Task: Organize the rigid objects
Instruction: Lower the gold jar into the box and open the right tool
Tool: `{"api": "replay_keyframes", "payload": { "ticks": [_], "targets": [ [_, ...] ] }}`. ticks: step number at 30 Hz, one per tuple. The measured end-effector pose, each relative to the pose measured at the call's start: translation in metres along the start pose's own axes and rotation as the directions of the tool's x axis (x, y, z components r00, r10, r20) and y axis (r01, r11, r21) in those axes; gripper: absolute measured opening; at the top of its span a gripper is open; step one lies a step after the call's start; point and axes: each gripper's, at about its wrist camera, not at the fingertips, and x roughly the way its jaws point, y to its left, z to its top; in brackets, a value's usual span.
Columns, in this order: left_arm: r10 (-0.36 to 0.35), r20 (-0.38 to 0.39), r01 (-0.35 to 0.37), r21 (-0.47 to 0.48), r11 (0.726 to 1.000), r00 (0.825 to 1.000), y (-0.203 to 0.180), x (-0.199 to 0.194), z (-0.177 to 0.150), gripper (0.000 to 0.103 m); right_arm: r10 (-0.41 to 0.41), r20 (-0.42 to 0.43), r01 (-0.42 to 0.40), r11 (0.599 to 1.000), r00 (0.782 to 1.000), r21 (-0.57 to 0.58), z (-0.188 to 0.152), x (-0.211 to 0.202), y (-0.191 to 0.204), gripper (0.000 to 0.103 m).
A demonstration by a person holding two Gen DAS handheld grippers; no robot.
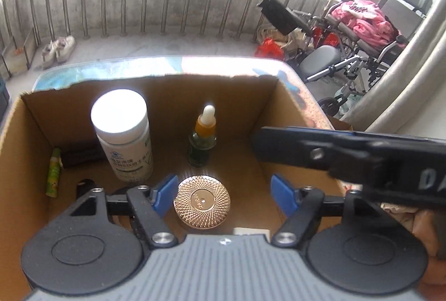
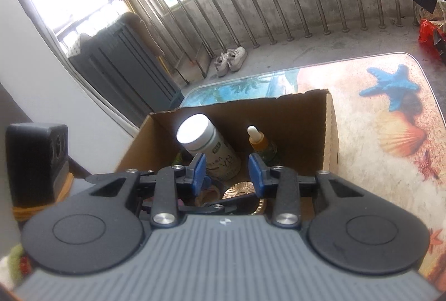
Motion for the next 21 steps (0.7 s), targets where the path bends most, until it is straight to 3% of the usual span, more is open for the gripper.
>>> {"api": "replay_keyframes", "payload": {
  "ticks": [6, 8, 11, 12, 18, 21],
  "targets": [
    [0.001, 0.123, -0.009, 0.064, 0.998, 0.992, -0.012, -0.067, -0.025, 0.097, 0.066, 0.148, -0.077, 0.995, 0.987, 0.069, -0.040, -0.076, 0.010, 0.048],
    [0.010, 0.174, -0.021, 0.066, 0.998, 0.985, -0.012, -0.092, -0.040, 0.103, 0.071, 0.164, -0.088, 0.991, 0.984, 0.099, -0.059, -0.091, 0.012, 0.057],
    [0.054, 0.231, -0.072, 0.069, 0.995, 0.971, -0.013, -0.120, -0.061, 0.103, 0.074, 0.160, -0.097, 0.985, 0.984, 0.141, -0.087, -0.105, 0.017, 0.078],
    [0.076, 0.242, -0.096, 0.072, 0.993, 0.967, -0.014, -0.126, -0.067, 0.103, 0.070, 0.160, -0.094, 0.985, 0.985, 0.148, -0.096, -0.109, 0.020, 0.081],
    [0.260, 0.213, -0.269, 0.014, 0.963, 0.942, -0.008, -0.138, -0.096, 0.103, -0.045, 0.163, 0.022, 0.989, 0.985, 0.145, -0.129, -0.114, 0.033, 0.095],
    [0.309, 0.196, -0.315, -0.001, 0.949, 0.931, -0.002, -0.138, -0.108, 0.103, -0.133, 0.138, 0.121, 0.989, 0.982, 0.091, -0.136, -0.107, 0.045, 0.102]
  ]
}}
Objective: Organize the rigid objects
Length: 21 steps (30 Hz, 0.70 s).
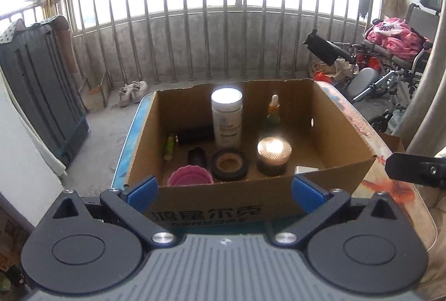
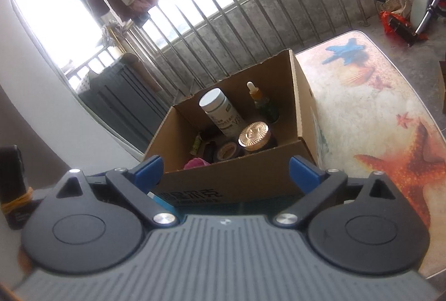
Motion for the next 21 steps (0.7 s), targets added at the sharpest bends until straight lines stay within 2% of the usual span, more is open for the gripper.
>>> {"api": "replay_keyframes", "payload": {
  "ticks": [4, 7, 11, 14, 19, 21],
  "targets": [
    [0.050, -0.034, -0.050, 0.002, 0.999, 0.998, 0.003, 0.007, -0.006, 0.103, -0.120, 0.016, 0.121, 0.984, 0.993, -0.127, -0.004, 0.008, 0.020, 0.102],
    [-0.006, -0.076, 0.006, 0.000, 1.000, 0.997, 0.008, 0.017, -0.009, 0.103, -0.197, 0.045, 0.201, 0.962, 0.979, -0.187, -0.002, 0.016, 0.030, 0.102],
    [0.033, -0.042, -0.034, -0.034, 0.999, 0.999, 0.013, 0.018, -0.014, 0.103, -0.287, 0.050, 0.291, 0.932, 0.957, -0.216, -0.002, 0.033, 0.035, 0.102],
    [0.049, -0.014, -0.050, -0.051, 0.997, 0.999, 0.017, 0.016, -0.013, 0.103, -0.313, 0.030, 0.310, 0.919, 0.949, -0.243, -0.001, 0.049, 0.040, 0.102],
    [0.098, -0.025, -0.099, -0.050, 0.994, 0.995, 0.019, 0.021, -0.009, 0.103, -0.296, 0.011, 0.288, 0.918, 0.955, -0.273, 0.003, 0.069, 0.048, 0.102],
    [0.094, -0.028, -0.095, -0.054, 0.994, 0.995, 0.021, 0.024, -0.009, 0.103, -0.303, 0.007, 0.292, 0.911, 0.953, -0.290, 0.004, 0.078, 0.051, 0.102]
  ]
}}
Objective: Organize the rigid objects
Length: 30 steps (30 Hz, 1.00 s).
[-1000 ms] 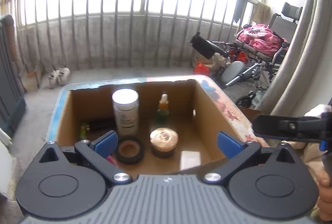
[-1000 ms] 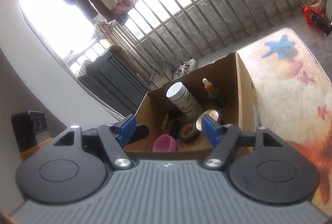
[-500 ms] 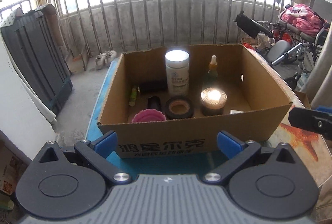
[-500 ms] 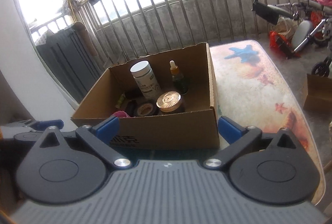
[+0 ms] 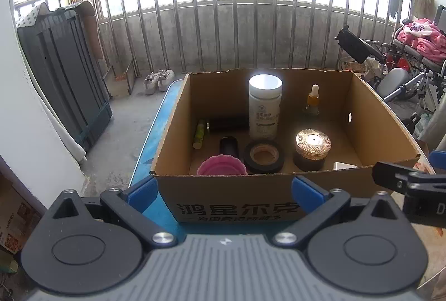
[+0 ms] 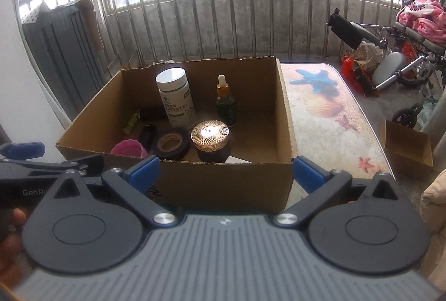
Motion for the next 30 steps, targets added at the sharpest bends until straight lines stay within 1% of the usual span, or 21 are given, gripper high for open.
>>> {"api": "replay_keyframes", "payload": {
  "ticks": [2, 3, 5, 10, 23, 30],
  "targets": [
    [-0.008, 0.002, 0.008, -0.007, 1.000, 1.000, 0.002, 0.002, 0.000, 0.102, -0.008, -0.003, 0.008, 1.000, 1.000, -0.021, 0.001, 0.005, 0.005, 0.102],
    [0.000, 0.002, 0.000, -0.008, 1.000, 1.000, 0.002, 0.003, 0.000, 0.102, -0.010, -0.003, 0.010, 1.000, 1.000, -0.025, 0.002, 0.007, 0.007, 0.102],
    [0.011, 0.006, -0.011, -0.005, 1.000, 1.000, 0.002, 0.004, 0.000, 0.103, -0.008, -0.008, 0.008, 1.000, 1.000, -0.027, 0.003, 0.010, 0.008, 0.102],
    [0.012, 0.007, -0.012, -0.007, 1.000, 1.000, 0.004, 0.007, 0.002, 0.102, -0.011, -0.019, 0.010, 1.000, 1.000, -0.023, 0.004, 0.015, 0.008, 0.102],
    [0.013, -0.002, -0.013, -0.009, 1.000, 1.000, 0.003, 0.013, 0.001, 0.102, -0.011, -0.034, 0.011, 1.000, 0.999, -0.023, 0.002, 0.018, 0.008, 0.102],
    [0.018, 0.008, -0.018, 0.002, 1.000, 1.000, 0.001, 0.012, 0.001, 0.101, -0.013, -0.031, 0.013, 1.000, 0.999, -0.018, 0.003, 0.017, 0.006, 0.102]
  ]
}}
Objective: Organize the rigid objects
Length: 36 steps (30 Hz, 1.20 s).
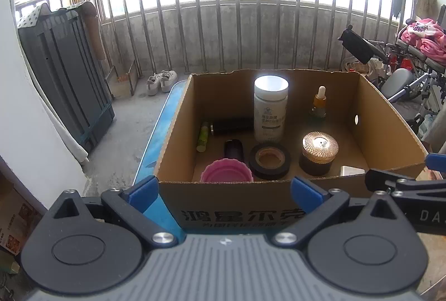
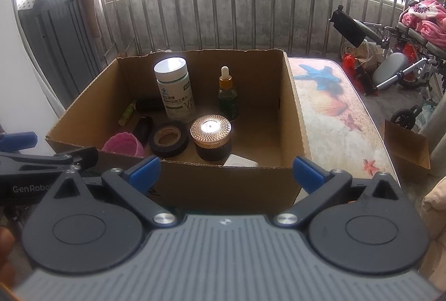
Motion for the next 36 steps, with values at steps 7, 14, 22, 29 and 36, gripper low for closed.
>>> {"api": "replay_keyframes", "payload": {
  "ticks": [7, 14, 22, 29, 36],
  "targets": [
    [-0.004, 0.002, 0.004, 0.002, 1.000, 1.000, -0.0016, -0.0013, 0.0012, 0.101, -0.004, 0.002, 0.004, 1.000, 1.000, 0.006, -0.0002, -0.0012, -0.0016, 0.102],
    [-0.005, 0.001, 0.005, 0.003, 1.000, 1.000, -0.0029, -0.0021, 0.0020, 0.101, -0.005, -0.002, 0.005, 1.000, 1.000, 0.012, -0.0008, -0.0015, -0.0021, 0.102],
    [-0.005, 0.002, 0.005, 0.004, 1.000, 1.000, -0.0031, -0.0023, 0.0022, 0.101, -0.005, -0.001, 0.005, 1.000, 1.000, 0.012, -0.0009, -0.0016, -0.0021, 0.102],
    [-0.005, 0.001, 0.005, 0.004, 1.000, 1.000, -0.0033, -0.0022, 0.0022, 0.101, -0.005, -0.002, 0.005, 1.000, 1.000, 0.013, -0.0009, -0.0017, -0.0022, 0.102],
    [-0.005, 0.003, 0.005, 0.006, 1.000, 1.000, -0.0036, -0.0031, 0.0026, 0.101, -0.005, -0.002, 0.005, 1.000, 1.000, 0.012, -0.0007, -0.0016, -0.0023, 0.102]
  ]
}}
